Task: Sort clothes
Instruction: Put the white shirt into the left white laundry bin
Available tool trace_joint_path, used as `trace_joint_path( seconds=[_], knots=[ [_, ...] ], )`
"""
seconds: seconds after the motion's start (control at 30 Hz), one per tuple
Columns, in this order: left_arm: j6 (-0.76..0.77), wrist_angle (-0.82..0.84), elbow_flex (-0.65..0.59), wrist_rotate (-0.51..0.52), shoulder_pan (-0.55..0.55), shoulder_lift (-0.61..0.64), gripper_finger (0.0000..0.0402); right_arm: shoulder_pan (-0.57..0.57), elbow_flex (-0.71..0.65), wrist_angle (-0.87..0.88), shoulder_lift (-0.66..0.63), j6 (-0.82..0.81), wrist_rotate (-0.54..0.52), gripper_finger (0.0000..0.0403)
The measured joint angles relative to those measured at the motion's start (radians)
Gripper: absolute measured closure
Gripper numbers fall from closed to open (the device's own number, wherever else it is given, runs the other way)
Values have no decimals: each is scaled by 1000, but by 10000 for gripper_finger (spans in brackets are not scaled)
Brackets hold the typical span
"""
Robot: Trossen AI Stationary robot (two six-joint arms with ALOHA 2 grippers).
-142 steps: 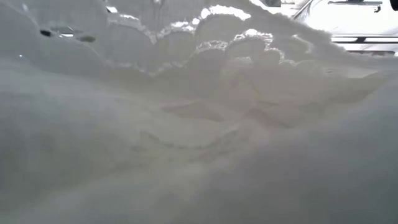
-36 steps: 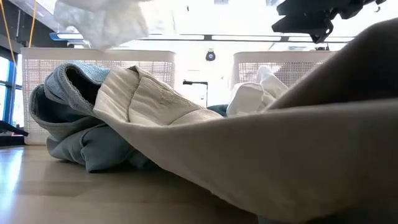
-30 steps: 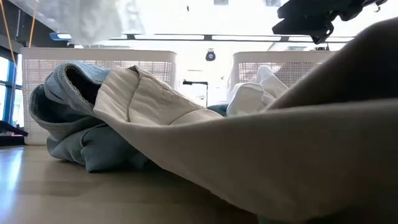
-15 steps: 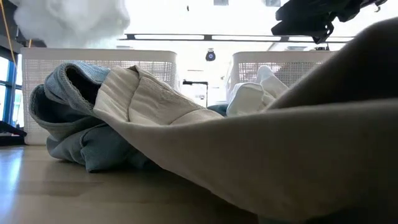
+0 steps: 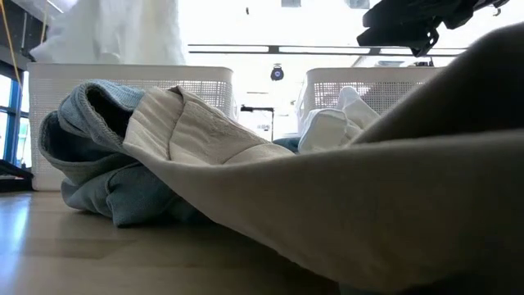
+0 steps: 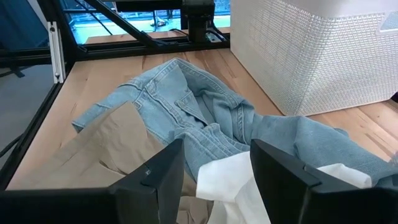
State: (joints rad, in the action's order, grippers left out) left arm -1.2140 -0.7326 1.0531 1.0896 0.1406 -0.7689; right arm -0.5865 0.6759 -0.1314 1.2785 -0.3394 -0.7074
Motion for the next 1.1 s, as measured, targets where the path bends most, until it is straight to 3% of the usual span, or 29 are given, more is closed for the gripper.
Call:
trace_joint_path(
  seconds=[0.2, 0.33, 0.47, 0.57, 0.67, 1.1],
  knots=[
    [510, 593, 0, -107, -208, -18, 400, 51, 0, 0, 0, 24, 30, 229],
    [867, 986, 0, -276, -422, -73, 400, 103, 0, 0, 0, 30, 95, 229],
    [1089, 1216, -1, -500, -605, -173, 400, 143, 0, 1, 0, 45, 171, 229],
    [1179, 1323, -1, -669, -689, -273, 398, 157, 0, 2, 0, 71, 196, 229],
    [1220, 1381, -1, -767, -734, -387, 398, 164, 0, 4, 0, 78, 204, 229],
    [1221, 1386, 0, -906, -831, -801, 395, 167, 0, 46, 0, 24, 216, 229]
  ],
)
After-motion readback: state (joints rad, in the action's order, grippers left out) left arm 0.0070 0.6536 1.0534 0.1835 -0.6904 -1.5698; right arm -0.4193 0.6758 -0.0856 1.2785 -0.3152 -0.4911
